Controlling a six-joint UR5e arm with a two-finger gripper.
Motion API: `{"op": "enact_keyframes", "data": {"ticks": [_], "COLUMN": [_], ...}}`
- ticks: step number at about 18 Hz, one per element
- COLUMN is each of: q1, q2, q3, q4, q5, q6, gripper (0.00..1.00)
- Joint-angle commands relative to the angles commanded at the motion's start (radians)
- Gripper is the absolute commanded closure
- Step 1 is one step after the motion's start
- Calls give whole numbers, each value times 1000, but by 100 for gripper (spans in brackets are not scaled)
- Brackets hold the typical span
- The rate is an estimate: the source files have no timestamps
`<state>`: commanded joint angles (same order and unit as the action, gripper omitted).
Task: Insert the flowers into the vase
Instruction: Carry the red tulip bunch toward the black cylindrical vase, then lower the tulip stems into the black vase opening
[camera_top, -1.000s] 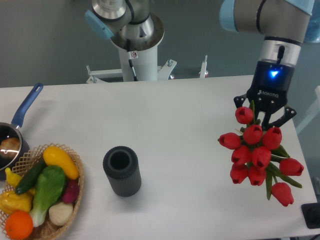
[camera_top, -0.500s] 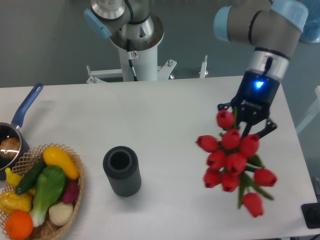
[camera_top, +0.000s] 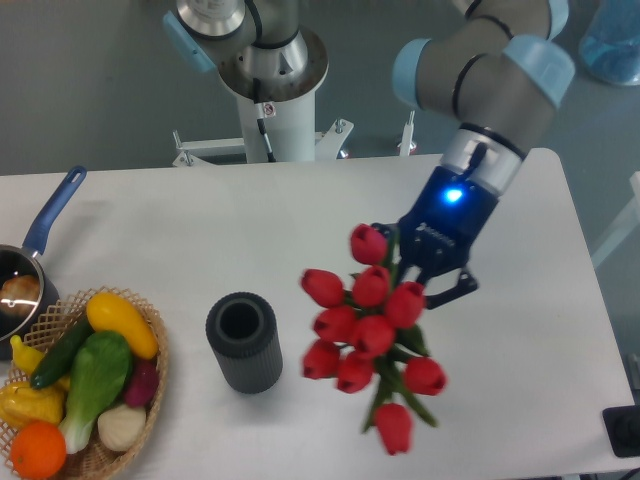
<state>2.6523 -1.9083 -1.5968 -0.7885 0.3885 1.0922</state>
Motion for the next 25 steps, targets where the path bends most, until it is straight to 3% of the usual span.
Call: {"op": "enact_keyframes", "data": {"ticks": [10,14,15,25], "q1": [-74,-81,-72,-49], "q2": [2,11,12,38], "q3": [-23,-93,-147,-233], "q4": [2,2,2,3], "q5": [-169,-236,-278,-381], "q6": [12,89,156,231], "gripper": [79,79,79,79]}}
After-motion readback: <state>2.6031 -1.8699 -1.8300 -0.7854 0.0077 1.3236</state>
